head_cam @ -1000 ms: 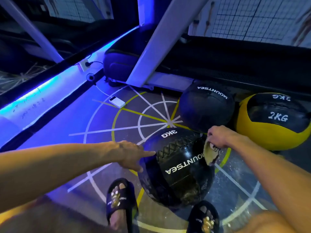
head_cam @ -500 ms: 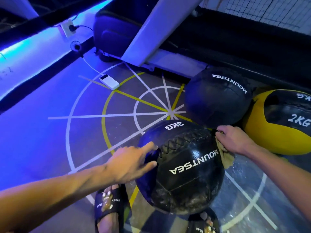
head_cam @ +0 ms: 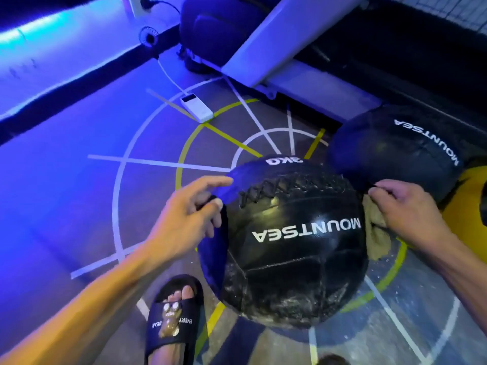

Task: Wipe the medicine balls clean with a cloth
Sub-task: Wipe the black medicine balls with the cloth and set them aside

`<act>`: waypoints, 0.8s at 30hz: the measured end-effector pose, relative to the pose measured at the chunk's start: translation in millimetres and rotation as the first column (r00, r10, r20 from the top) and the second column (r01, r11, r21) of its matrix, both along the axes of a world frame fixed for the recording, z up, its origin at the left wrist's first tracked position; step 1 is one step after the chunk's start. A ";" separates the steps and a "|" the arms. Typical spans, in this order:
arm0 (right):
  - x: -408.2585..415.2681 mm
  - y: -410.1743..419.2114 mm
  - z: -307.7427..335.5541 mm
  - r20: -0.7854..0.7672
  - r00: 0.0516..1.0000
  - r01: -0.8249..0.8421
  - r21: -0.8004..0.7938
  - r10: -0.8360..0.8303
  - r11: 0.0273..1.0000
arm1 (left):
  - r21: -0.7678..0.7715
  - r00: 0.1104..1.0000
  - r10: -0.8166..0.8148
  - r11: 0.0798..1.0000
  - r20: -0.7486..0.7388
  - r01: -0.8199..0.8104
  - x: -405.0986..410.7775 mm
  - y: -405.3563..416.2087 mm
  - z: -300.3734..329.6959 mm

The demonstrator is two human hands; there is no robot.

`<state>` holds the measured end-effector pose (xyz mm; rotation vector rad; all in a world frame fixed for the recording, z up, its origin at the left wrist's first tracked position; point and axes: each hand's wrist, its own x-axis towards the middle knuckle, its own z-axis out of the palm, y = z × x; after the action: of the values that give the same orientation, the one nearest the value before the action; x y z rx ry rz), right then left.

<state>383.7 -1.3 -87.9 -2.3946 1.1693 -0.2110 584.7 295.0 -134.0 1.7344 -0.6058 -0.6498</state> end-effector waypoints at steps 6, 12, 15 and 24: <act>64.8 10.1 -15.1 0.153 0.988 0.004 0.094 -0.019 0.996 | -0.009 0.966 0.255 0.967 -0.029 -0.255 42.2 14.1 5.4; 119.7 6.4 -19.6 0.225 0.974 -0.039 0.147 0.005 0.988 | 0.038 0.953 0.300 0.953 0.044 -0.302 64.2 25.7 18.4; 148.9 -0.9 -33.9 0.219 0.976 -0.029 0.193 -0.014 0.981 | 0.112 0.956 0.286 0.950 0.066 -0.292 78.8 10.8 11.2; 125.0 16.0 -79.9 0.582 0.798 0.020 0.233 -0.155 0.972 | 0.548 0.752 -0.395 0.835 0.527 0.054 138.8 -15.7 10.6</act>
<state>508.7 14.7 -167.8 -1.8650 0.9345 -0.7710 723.5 279.3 -123.4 2.4284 -1.2236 -0.3996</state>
